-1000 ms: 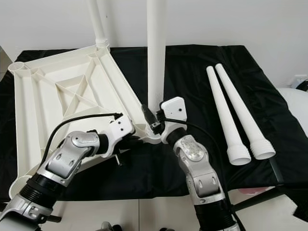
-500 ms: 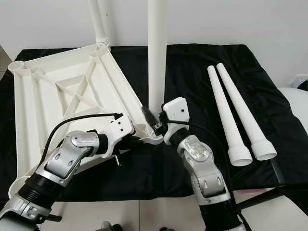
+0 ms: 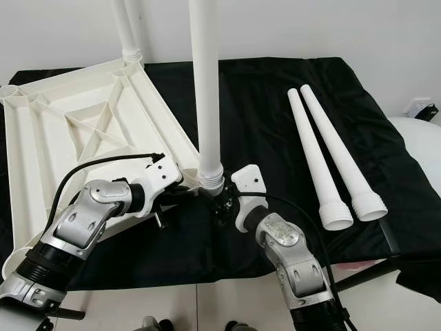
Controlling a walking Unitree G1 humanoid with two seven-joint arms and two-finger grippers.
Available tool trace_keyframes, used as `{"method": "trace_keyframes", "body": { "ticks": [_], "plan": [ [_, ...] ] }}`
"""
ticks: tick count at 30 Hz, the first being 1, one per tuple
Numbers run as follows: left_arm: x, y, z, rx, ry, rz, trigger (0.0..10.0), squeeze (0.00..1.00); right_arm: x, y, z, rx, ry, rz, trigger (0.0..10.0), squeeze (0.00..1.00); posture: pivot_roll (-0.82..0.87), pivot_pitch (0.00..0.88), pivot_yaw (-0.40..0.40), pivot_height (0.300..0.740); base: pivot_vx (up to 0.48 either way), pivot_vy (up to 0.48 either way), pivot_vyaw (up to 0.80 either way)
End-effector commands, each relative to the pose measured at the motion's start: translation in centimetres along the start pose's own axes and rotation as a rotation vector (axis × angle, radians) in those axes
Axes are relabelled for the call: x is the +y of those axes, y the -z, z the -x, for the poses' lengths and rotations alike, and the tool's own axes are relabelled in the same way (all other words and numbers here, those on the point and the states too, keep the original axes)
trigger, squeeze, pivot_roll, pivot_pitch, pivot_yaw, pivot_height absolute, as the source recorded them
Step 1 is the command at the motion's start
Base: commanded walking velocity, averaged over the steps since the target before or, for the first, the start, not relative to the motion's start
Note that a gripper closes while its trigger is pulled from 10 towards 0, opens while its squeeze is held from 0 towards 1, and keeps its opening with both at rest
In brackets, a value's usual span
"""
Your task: Building children table
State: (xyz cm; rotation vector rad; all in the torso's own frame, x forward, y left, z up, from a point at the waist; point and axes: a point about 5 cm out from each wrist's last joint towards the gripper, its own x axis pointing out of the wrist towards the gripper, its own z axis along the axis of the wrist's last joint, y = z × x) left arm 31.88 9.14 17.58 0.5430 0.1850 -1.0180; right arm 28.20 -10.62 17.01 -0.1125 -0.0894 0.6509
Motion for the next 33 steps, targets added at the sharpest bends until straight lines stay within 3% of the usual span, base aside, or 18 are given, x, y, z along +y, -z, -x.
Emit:
{"method": "trace_keyframes", "body": {
  "ticks": [1,20,21,22,23,33],
  "plan": [
    [0.7,0.0,0.3,0.014,-0.087,-0.010,10.0,0.00,0.8,-0.6,0.0,-0.034,-0.047,-0.008,10.0,0.00,0.00,0.164,0.045,0.740,0.000,0.000,0.00],
    [0.3,0.6,0.5,0.045,-0.050,-0.058,10.0,0.00,-0.7,-3.5,2.1,-0.106,0.022,0.058,10.0,0.00,-0.01,0.167,0.046,0.740,0.000,0.000,0.00],
    [0.2,0.6,0.6,0.041,-0.035,-0.063,10.0,0.00,-1.0,-3.6,2.2,-0.108,0.035,0.064,10.0,0.66,-0.01,0.166,0.049,0.740,0.000,0.000,0.00],
    [0.0,0.6,0.8,0.037,-0.021,-0.067,10.0,0.00,-1.1,-3.7,2.2,-0.109,0.043,0.067,10.0,0.69,-0.01,0.166,0.050,0.740,0.000,0.000,0.00],
    [-0.3,0.6,1.0,0.030,0.002,-0.075,10.0,0.00,-1.2,-3.8,2.1,-0.113,0.041,0.067,10.0,0.00,-0.01,0.164,0.051,0.740,0.000,0.000,0.00],
    [-1.1,0.7,1.9,0.020,0.049,-0.095,10.0,0.00,-0.3,-4.2,0.9,-0.121,-0.090,0.025,10.0,0.00,0.01,0.158,0.042,0.740,0.000,0.000,0.00]
  ]
}}
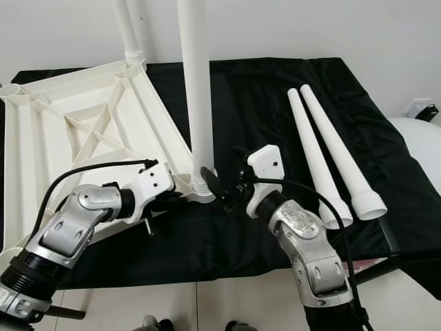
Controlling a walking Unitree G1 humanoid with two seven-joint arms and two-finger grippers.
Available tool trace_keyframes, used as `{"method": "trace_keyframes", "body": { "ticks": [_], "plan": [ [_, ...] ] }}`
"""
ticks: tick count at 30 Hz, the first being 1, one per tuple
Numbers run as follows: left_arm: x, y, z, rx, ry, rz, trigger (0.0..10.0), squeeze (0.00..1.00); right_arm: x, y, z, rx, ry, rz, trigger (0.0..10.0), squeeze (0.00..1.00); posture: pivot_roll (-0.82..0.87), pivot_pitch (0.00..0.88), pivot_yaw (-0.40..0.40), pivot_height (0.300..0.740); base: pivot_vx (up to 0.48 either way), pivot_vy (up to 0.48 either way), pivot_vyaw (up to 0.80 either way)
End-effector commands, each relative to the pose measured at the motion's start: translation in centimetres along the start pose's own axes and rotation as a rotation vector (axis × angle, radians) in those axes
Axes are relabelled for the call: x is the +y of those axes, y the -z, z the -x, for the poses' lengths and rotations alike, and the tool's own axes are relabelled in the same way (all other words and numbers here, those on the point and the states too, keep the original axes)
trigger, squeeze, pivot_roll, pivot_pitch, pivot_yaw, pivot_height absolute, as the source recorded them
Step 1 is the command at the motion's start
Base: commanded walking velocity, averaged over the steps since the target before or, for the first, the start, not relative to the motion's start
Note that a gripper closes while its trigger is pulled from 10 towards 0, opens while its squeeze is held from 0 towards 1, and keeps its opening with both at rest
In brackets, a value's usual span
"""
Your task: Building children table
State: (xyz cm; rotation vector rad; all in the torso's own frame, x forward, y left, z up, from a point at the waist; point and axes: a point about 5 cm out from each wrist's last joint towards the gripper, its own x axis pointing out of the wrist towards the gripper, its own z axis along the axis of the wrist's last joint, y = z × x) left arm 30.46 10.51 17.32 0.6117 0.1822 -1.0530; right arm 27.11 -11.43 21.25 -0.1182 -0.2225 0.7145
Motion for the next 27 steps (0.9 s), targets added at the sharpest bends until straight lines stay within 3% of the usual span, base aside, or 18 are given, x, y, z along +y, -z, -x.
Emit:
{"method": "trace_keyframes", "body": {
  "ticks": [1,6,12,27],
  "plan": [
    [-0.3,-0.1,0.2,-0.002,0.016,-0.031,10.0,0.00,0.3,0.1,-0.2,0.003,-0.030,-0.022,10.0,0.00,0.01,0.158,0.042,0.740,0.000,0.000,0.00],
    [-0.5,-0.1,0.4,-0.004,0.016,-0.031,10.0,0.00,0.2,-0.1,-1.0,0.009,-0.110,-0.022,10.0,0.00,0.01,0.154,0.033,0.740,0.000,0.000,0.00],
    [-0.6,-0.1,0.5,-0.006,0.018,-0.031,10.0,0.00,-1.1,-0.1,-1.9,0.023,-0.134,0.002,10.0,0.00,0.02,0.155,0.035,0.740,0.000,0.000,0.00],
    [-0.9,-0.3,0.7,-0.017,0.022,-0.026,10.0,0.00,-2.3,0.3,-3.5,0.053,-0.299,-0.037,10.0,0.00,0.02,0.152,0.021,0.740,0.000,0.000,0.00]
  ]
}}
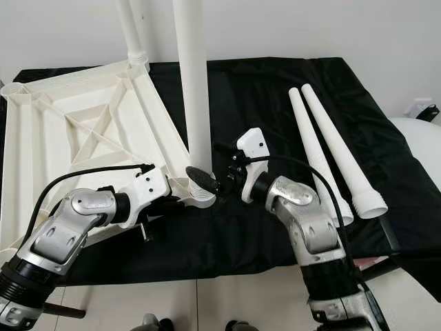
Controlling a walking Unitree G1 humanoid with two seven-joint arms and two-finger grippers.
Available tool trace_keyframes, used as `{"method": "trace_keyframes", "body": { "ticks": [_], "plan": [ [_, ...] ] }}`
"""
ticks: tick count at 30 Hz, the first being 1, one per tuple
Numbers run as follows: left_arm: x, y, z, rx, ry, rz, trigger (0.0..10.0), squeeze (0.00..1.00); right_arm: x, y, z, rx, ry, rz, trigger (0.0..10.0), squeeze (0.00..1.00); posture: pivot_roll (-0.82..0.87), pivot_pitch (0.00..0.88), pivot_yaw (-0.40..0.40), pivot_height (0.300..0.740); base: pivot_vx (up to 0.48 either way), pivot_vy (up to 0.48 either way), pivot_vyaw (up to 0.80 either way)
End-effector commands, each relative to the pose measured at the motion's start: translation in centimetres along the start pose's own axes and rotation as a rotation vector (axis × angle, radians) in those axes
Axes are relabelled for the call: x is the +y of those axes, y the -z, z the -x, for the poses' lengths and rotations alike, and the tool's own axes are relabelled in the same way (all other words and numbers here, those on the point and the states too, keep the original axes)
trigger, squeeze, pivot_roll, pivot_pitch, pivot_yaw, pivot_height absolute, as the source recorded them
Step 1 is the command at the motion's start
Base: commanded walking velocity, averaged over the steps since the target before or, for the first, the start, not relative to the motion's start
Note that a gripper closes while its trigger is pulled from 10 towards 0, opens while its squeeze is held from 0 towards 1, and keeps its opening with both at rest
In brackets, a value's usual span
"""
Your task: Building children table
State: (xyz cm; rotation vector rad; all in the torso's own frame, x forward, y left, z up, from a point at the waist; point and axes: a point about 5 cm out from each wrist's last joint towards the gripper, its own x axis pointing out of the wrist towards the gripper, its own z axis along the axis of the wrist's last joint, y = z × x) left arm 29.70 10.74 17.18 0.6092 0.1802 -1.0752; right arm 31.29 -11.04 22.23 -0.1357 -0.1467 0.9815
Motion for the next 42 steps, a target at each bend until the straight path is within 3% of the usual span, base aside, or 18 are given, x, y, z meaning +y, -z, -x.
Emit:
{"method": "trace_keyframes", "body": {
  "ticks": [1,17,18,20,22,23,32,39,42],
  "plan": [
    [-0.4,-0.4,0.2,-0.010,0.002,-0.023,10.0,0.00,0.0,0.3,-0.3,0.004,-0.038,-0.002,10.0,0.00,0.02,0.151,0.020,0.740,0.000,0.000,0.00],
    [-0.4,-0.4,0.3,-0.012,-0.007,-0.013,10.0,0.00,-0.6,0.2,-1.8,0.025,-0.134,0.030,10.0,0.00,0.02,0.161,0.017,0.740,0.000,0.000,0.00],
    [-0.4,-0.4,0.3,-0.012,-0.007,-0.013,10.0,0.00,-0.6,0.2,-1.8,0.026,-0.137,0.031,4.9,0.00,0.02,0.160,0.018,0.740,0.000,0.000,0.00],
    [-0.4,-0.4,0.2,-0.012,-0.007,-0.013,10.0,0.00,-0.6,0.3,-1.8,0.028,-0.141,0.033,4.9,0.00,0.02,0.159,0.018,0.740,0.000,0.000,0.00],
    [-0.4,-0.4,0.2,-0.012,-0.007,-0.012,10.0,0.00,-0.5,0.5,-1.8,0.035,-0.145,0.038,0.9,0.00,0.02,0.155,0.020,0.740,0.000,0.000,0.00],
    [-0.4,-0.4,0.2,-0.012,-0.006,-0.012,10.0,0.00,-0.4,0.6,-1.8,0.038,-0.148,0.040,0.0,0.00,0.02,0.152,0.021,0.740,0.000,0.000,0.00],
    [-0.5,-0.4,0.0,-0.014,-0.003,-0.013,10.0,0.00,-0.2,1.0,-1.6,0.040,-0.143,0.040,0.0,0.00,0.02,0.142,0.021,0.740,0.000,0.000,0.00],
    [-0.3,-0.4,0.0,-0.020,-0.021,-0.004,10.0,0.00,0.6,2.7,-1.5,0.084,-0.052,0.029,0.0,0.00,0.02,0.134,0.012,0.740,0.000,0.000,0.00],
    [0.0,-0.8,-0.2,-0.037,-0.038,0.011,10.0,0.00,1.0,4.8,-1.4,0.147,0.148,0.010,0.0,0.00,0.01,0.134,0.015,0.740,0.000,0.000,0.00]
  ]
}}
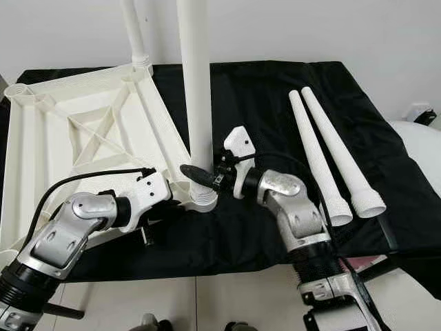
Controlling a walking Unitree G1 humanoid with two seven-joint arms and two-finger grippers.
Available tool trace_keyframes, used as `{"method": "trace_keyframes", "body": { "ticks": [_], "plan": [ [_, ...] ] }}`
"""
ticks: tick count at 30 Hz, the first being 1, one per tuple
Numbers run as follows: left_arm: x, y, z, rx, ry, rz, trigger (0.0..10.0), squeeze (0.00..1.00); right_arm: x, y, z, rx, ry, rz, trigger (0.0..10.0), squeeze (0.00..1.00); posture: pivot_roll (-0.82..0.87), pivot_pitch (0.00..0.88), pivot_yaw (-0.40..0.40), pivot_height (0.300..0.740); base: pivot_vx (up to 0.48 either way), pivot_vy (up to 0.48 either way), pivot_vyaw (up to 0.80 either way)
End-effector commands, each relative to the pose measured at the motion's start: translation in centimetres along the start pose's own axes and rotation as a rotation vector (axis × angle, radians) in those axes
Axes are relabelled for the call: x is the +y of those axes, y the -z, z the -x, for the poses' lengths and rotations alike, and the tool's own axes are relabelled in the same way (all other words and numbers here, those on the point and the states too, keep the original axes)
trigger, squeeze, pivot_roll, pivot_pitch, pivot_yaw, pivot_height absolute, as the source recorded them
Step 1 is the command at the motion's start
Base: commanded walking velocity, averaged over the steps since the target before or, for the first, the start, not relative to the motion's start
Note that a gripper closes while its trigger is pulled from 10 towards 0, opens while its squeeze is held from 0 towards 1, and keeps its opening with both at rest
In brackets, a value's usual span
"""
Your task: Building children table
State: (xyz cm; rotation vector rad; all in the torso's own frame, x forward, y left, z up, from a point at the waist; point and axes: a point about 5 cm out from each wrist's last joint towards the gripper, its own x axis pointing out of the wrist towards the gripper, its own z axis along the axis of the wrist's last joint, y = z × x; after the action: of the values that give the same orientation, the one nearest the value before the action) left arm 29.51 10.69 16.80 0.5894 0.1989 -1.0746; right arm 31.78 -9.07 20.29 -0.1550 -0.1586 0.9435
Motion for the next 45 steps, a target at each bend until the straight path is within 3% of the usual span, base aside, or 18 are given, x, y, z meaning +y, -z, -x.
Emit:
{"method": "trace_keyframes", "body": {
  "ticks": [1,13,15,24,35,45],
  "plan": [
    [0.4,-1.1,-0.1,-0.049,-0.043,-0.009,10.0,0.00,0.0,3.2,0.4,0.159,0.163,-0.013,0.0,0.00,0.01,0.135,0.016,0.740,0.000,0.000,0.00],
    [0.9,-2.0,-0.8,-0.081,-0.037,0.003,10.0,0.00,0.8,4.0,0.2,0.194,0.438,0.066,0.0,0.00,-0.01,0.142,0.034,0.740,0.000,0.000,0.00],
    [1.1,-2.1,-0.8,-0.083,-0.038,0.002,10.0,0.00,0.7,4.4,0.4,0.229,0.551,0.070,0.0,0.00,0.00,0.144,0.036,0.740,0.000,0.000,0.00],
    [1.4,-2.2,-0.9,-0.082,-0.041,0.003,10.0,0.00,1.0,4.8,1.1,0.261,0.855,0.028,0.0,0.00,0.00,0.149,0.036,0.740,0.000,0.000,0.00],
    [1.5,-2.2,-1.0,-0.081,-0.045,0.004,10.0,0.00,1.8,4.8,1.3,0.274,0.928,0.054,0.0,0.00,0.00,0.155,0.038,0.740,0.000,0.000,0.00],
    [1.7,-2.2,-1.0,-0.080,-0.051,0.005,10.0,0.00,1.9,5.3,1.3,0.329,1.016,-0.015,0.0,0.00,0.00,0.160,0.043,0.740,0.000,0.000,0.00]
  ]
}}
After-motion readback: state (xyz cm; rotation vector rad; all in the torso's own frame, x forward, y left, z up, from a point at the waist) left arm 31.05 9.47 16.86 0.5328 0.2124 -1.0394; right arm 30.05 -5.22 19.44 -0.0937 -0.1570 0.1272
